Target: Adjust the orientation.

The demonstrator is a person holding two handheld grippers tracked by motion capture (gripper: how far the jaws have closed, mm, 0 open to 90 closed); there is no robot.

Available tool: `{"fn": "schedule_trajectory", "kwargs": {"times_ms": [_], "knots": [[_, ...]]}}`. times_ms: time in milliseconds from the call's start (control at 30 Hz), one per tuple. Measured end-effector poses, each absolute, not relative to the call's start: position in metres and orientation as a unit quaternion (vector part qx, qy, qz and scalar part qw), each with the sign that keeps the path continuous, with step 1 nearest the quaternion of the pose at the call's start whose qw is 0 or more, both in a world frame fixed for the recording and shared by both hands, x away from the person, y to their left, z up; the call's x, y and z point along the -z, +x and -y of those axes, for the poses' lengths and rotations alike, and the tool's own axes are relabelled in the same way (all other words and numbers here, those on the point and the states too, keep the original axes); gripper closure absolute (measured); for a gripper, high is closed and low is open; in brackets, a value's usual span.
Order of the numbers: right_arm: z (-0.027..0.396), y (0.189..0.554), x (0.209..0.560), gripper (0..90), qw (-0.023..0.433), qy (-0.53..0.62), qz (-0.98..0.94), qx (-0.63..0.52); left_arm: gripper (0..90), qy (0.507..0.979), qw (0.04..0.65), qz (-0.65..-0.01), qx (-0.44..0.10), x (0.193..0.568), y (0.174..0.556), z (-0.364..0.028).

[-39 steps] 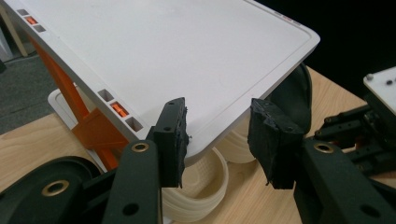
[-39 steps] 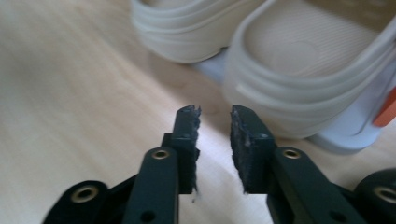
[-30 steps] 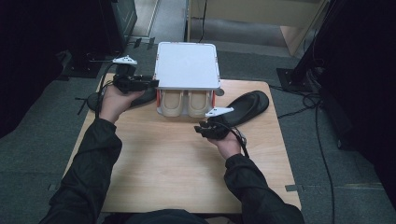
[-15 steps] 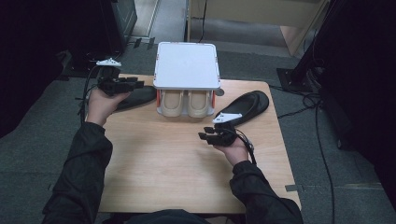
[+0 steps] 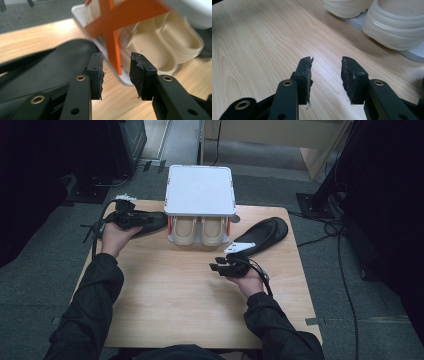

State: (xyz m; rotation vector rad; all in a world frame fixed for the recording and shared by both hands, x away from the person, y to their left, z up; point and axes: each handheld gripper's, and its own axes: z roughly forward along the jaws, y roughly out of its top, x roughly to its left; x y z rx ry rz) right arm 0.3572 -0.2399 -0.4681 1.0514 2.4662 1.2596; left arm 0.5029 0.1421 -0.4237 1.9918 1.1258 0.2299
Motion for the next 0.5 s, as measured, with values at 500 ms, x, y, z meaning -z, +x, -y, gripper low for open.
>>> {"fn": "schedule_trajectory", "kwargs": {"times_ms": [500], "knots": [[0.245, 0.343, 0.471, 61.0, 0.094, 0.359, -0.826, -0.424, 72.1, 0.763, 0.395, -0.5, -0.105, 0.466, 0.536, -0.156]]}}
